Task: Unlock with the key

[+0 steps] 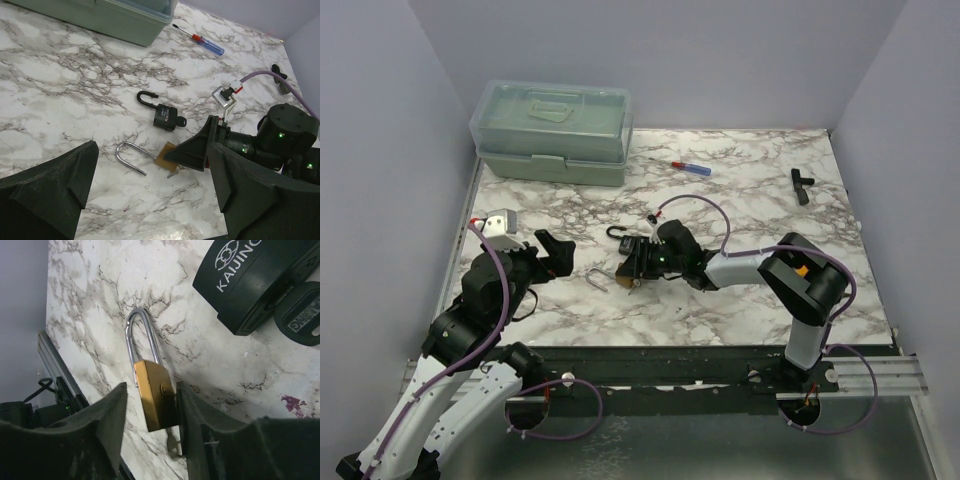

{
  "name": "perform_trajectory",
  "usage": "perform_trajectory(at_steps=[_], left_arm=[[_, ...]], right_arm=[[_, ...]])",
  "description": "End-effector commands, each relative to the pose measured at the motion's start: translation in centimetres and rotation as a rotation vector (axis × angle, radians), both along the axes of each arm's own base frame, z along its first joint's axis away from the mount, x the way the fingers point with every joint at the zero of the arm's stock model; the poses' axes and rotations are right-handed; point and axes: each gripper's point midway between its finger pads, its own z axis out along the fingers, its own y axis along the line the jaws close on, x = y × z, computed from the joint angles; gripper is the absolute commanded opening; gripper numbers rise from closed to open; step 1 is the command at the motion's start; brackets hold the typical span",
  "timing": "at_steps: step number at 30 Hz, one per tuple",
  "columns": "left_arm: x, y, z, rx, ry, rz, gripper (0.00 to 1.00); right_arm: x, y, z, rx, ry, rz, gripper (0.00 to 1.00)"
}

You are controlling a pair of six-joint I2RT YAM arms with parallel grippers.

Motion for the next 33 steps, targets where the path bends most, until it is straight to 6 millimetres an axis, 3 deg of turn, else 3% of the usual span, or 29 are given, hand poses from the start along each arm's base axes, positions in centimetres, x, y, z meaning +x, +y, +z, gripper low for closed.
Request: perform_trajectory(at_steps=[1, 4, 10, 16, 19, 24, 28, 33], left_arm=[[0.0, 0.6, -0.5, 0.032, 0.013, 0.023, 0.98], [0.1, 0.6, -0.6, 0.032, 0.015, 0.024, 0.98], [0.0, 0.7, -0.6, 0.031, 0.012, 0.025, 0.98], [0.0, 0.7, -0.7, 0.031, 0.015, 0.025, 0.98], [0.0, 0.6, -0.8, 0.029, 0.021, 0.022, 0.98], [0.0, 0.3, -0.8, 0.024, 0.026, 0.011, 0.99], [0.0, 0.2, -0.9, 0.022, 0.030, 0.011, 0.99], [0.3, 0.0, -1.3, 0.032, 0.045, 0.003, 0.99]], right_arm=[[0.6, -0.3, -0.2, 0.018, -0.011, -0.014, 0.53], [0.9, -0.9, -0.4, 0.012, -0.005, -0.026, 0.59], [1.5, -3.0, -0.7, -0.013, -0.010, -0.064, 0.62], [3.2, -7.3, 0.6, -0.123, -0.099, -0.136, 0.69], [4.1, -10.0, 2.3, -0.194, -0.172, -0.181, 0.78], [4.8, -14.3, 7.9, -0.289, -0.345, -0.267, 0.98], [3.8, -17.9, 11.9, -0.328, -0.444, -0.361, 1.00], [1.6, -22.8, 15.2, -0.291, -0.528, -0.538, 1.00]])
